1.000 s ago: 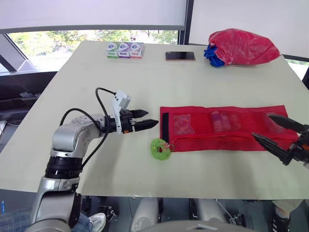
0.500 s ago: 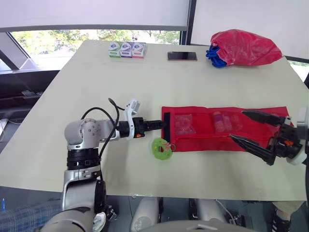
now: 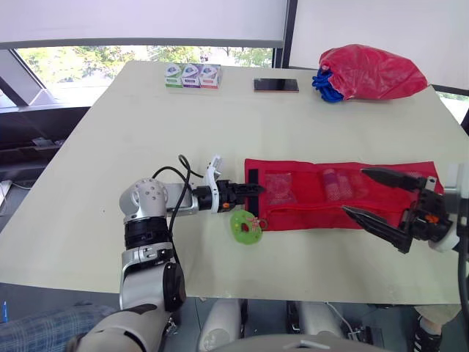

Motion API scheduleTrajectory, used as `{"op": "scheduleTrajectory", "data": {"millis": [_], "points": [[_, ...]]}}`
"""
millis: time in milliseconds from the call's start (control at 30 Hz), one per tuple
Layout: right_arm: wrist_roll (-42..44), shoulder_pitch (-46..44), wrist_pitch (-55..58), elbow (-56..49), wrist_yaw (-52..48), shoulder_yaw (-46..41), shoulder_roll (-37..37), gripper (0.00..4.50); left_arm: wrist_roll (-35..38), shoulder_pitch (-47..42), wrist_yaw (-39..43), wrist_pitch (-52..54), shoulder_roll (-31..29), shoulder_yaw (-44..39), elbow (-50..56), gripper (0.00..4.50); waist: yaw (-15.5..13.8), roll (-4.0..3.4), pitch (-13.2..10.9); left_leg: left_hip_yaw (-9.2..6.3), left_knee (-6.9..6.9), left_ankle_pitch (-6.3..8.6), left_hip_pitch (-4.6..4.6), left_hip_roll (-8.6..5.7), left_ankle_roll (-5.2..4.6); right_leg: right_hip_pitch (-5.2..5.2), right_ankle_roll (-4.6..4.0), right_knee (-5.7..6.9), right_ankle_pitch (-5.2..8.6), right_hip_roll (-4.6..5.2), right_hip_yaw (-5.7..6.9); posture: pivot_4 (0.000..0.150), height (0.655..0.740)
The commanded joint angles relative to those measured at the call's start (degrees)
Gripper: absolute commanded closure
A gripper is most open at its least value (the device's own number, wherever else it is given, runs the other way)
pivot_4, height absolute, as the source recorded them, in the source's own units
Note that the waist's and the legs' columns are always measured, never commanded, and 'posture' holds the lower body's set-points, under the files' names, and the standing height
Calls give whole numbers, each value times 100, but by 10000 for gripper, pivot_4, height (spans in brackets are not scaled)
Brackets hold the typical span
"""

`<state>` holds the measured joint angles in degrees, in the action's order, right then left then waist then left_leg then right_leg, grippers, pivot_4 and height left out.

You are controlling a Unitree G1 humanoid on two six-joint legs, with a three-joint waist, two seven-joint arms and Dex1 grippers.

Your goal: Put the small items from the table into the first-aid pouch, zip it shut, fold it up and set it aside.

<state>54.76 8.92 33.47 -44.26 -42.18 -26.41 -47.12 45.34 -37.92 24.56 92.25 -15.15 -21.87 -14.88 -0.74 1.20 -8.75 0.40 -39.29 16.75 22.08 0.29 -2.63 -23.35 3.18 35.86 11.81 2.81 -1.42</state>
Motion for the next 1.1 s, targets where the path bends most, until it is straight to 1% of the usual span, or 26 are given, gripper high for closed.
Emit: {"op": "scheduleTrajectory", "data": {"millis": [33, 67, 100, 133, 167, 233, 300, 400, 500, 600, 767, 900, 1000, 1100], "points": [[72, -106, -106, -169, -19, 83, 2, 0, 265, -47, -3, 25, -102, -75, 6, 34748, 0, 0, 0, 0, 0, 0, 0, 0, 0, 0, -1, 0, 0, 0, 0, 1500, 7400], [56, -141, -108, -172, -19, 161, 4, 0, 295, -48, -13, 25, -106, -106, -7, 39795, 0, 0, 0, 0, 0, 0, 0, 0, 0, 0, -1, 0, 1, 1, 0, 1500, 7400], [-4, -208, -106, -184, 6, 303, 10, 0, 348, -54, -32, 25, -90, -178, -37, 43162, 0, 0, 0, 0, 0, 0, 0, 0, 0, 0, -1, 0, 1, 1, 0, 1500, 7400], [-45, -254, -104, -191, 27, 396, 15, 0, 390, -58, -50, 25, -78, -224, -58, 44254, 0, 1, 0, 0, 0, 0, 0, 0, 1, -1, -2, 0, 1, 1, 0, 1500, 7400], [-195, -343, -80, -207, 100, 627, 24, 0, 385, -44, -31, 25, -66, -240, -12, 44254, -2, 1, -1, 0, 0, -1, 0, 0, 1, -1, -2, 0, 0, 3, 0, 1500, 7400], [-662, -635, 18, -151, 244, 1385, 67, 0, 328, 10, 3, 5, -17, -202, 124, 44254, 7, 5, 0, 0, 0, -2, 0, 1, 4, -3, -6, 0, 3, 2, 1, 1500, 7400], [-870, -990, 62, 4, 235, 2187, 353, 0, 256, 34, 37, -157, 48, -118, 108, 44254, 13, 9, -1, 0, 2, -5, 0, 0, 8, -4, -7, 1, 3, 3, 1, 1500, 7400], [-1648, -1681, 42, 299, -72, 3380, 447, 0, 110, -16, 41, -383, 88, 43, -36, 44254, 10, 7, -3, 2, 4, -16, 2, 0, 28, -10, -8, 2, 2, 2, 0, 1500, 7400], [-1970, -2288, 76, 789, -151, 4143, 907, 0, 36, -165, 102, -547, 93, 109, -253, 44254, 1, 14, -1, -4, 4, -18, 4, -4, 32, -9, -7, 1, 2, 4, 5, 1500, 7400], [-2644, -2852, 53, 1388, -512, 5040, 1134, 0, -86, -330, 202, -746, 84, 245, -503, 44254, -12, 12, -2, -12, 4, -22, 8, -10, 38, -9, -8, 1, 1, 4, 12, 1500, 7400], [-3328, -3362, 84, 2111, -753, 5730, 1359, 0, -188, -464, 290, -973, 184, 404, -708, 44254, -4, 12, -2, -26, 5, -27, 14, -13, 47, -9, -2, 1, -3, 8, 24, 1500, 7400], [-3990, -3559, 90, 2646, -580, 6061, 1544, 0, -215, -431, 330, -1031, 243, 447, -744, 44254, -7, 12, -2, -41, 5, -33, 15, -14, 56, -9, -3, 3, -3, 7, 36, 1500, 7400], [-4203, -3549, 220, 2850, -428, 6116, 1786, 0, -210, -385, 343, -1022, 256, 452, -724, 44254, -2, 12, -1, -47, 5, -34, 20, -16, 58, -9, -3, 3, -4, 9, 39, 1500, 7400], [-4722, -3673, 243, 3136, -330, 6429, 1940, 0, -237, -349, 362, -1060, 265, 485, -749, 44254, 14, 9, 0, -50, 5, -36, 19, -16, 62, -9, -3, 4, -4, 8, 41, 1500, 7400]]}}
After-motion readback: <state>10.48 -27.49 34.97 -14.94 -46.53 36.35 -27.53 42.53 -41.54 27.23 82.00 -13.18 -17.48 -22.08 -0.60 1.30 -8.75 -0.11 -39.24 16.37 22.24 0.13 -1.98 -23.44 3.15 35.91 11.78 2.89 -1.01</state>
